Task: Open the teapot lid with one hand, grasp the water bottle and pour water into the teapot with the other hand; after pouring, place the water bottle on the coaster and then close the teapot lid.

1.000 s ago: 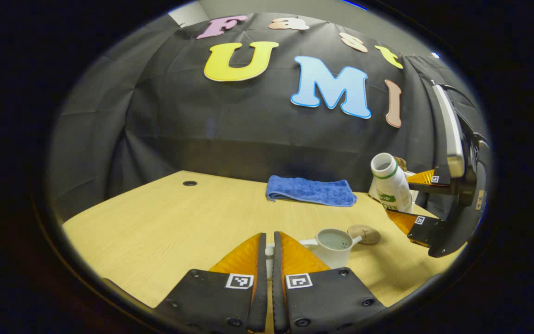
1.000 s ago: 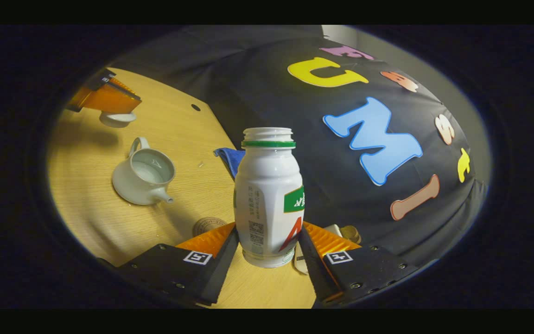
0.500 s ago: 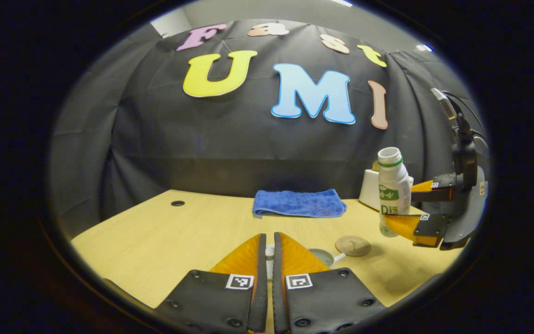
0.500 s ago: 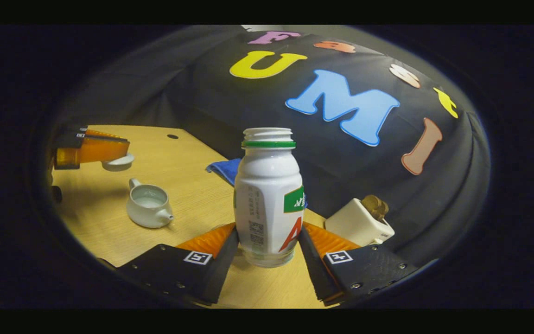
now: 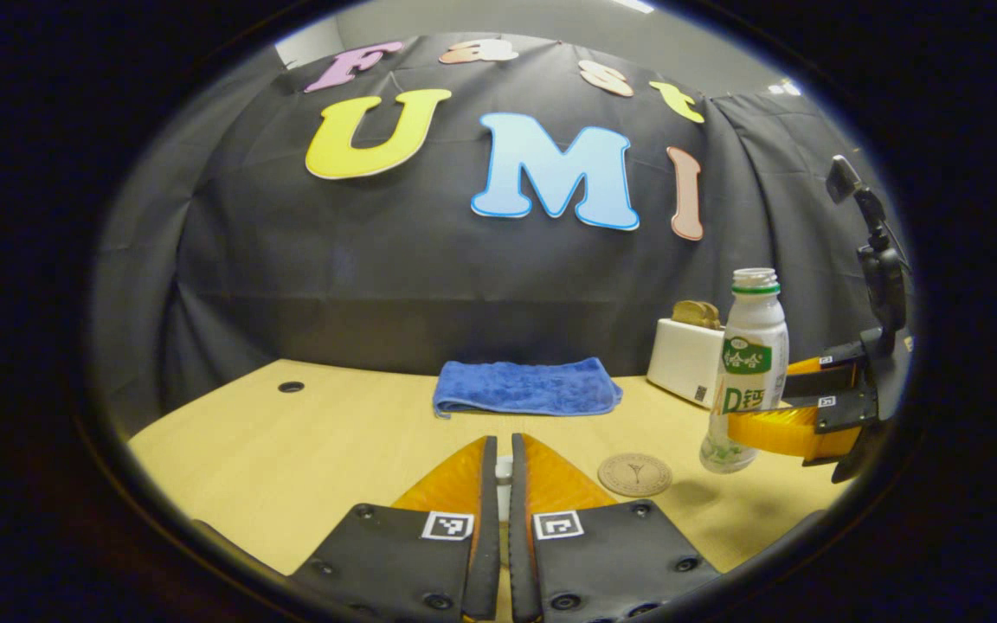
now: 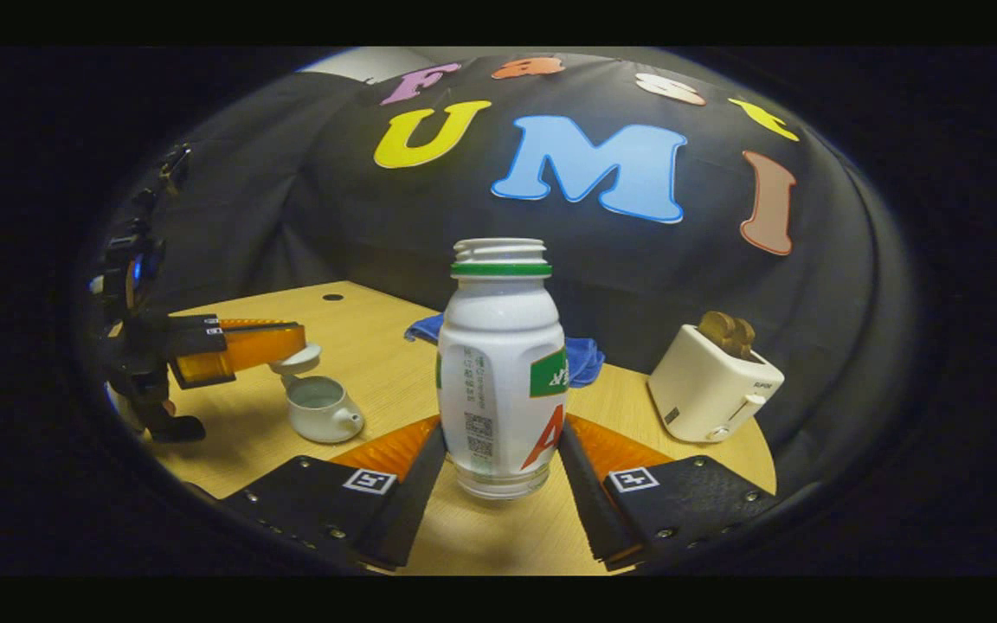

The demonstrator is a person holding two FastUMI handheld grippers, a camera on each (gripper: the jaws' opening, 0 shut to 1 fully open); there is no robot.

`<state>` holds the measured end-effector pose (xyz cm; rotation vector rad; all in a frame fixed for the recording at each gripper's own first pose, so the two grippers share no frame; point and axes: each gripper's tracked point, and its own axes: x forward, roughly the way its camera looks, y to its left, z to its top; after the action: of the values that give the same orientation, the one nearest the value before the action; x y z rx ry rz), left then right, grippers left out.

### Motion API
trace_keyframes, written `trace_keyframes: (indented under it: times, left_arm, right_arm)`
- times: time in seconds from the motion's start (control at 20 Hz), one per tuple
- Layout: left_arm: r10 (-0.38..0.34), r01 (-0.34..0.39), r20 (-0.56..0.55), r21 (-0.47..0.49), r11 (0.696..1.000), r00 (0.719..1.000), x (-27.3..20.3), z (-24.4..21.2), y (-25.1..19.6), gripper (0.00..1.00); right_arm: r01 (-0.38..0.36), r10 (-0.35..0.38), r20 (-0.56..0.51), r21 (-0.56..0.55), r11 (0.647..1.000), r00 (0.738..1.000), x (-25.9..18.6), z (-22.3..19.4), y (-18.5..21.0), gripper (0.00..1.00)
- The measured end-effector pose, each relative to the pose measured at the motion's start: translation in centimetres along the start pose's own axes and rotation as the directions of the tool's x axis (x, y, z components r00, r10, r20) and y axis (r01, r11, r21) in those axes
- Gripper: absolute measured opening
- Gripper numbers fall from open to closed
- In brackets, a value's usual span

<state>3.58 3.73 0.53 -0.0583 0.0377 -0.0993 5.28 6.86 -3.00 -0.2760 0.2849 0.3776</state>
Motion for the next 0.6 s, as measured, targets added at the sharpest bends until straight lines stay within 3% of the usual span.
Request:
trace_keyframes:
  times: [0.15,0.2,0.25,0.55,0.6]
  left_arm:
    - [-0.022,0.021,-0.029,-0.019,1.0,0.999,0.8,-1.3,-1.0,0.11]
    - [-0.023,0.022,-0.036,-0.021,1.0,0.999,0.9,-1.5,-1.2,0.15]
    - [-0.023,0.022,-0.04,-0.023,0.999,0.999,1.0,-1.6,-1.3,0.12]
    - [-0.026,0.026,-0.033,0.002,1.0,0.999,0.6,-1.8,-2.3,0.15]
    - [-0.024,0.024,-0.038,0.012,1.0,0.999,0.6,-2.2,-2.4,0.12]
  right_arm:
    - [0.007,-0.007,-0.001,0.005,1.0,1.0,0.2,-0.4,-0.4,0.74]
    - [0.009,-0.009,-0.001,0.008,1.0,1.0,0.0,-0.4,-0.6,0.74]
    - [0.011,-0.011,0.002,0.013,1.0,1.0,-0.1,-0.3,-0.7,0.74]
    - [0.02,-0.02,0.005,0.025,0.999,1.0,-0.6,-0.6,-1.4,0.74]
    - [0.02,-0.02,0.004,0.031,0.999,1.0,-0.6,-0.5,-1.4,0.74]
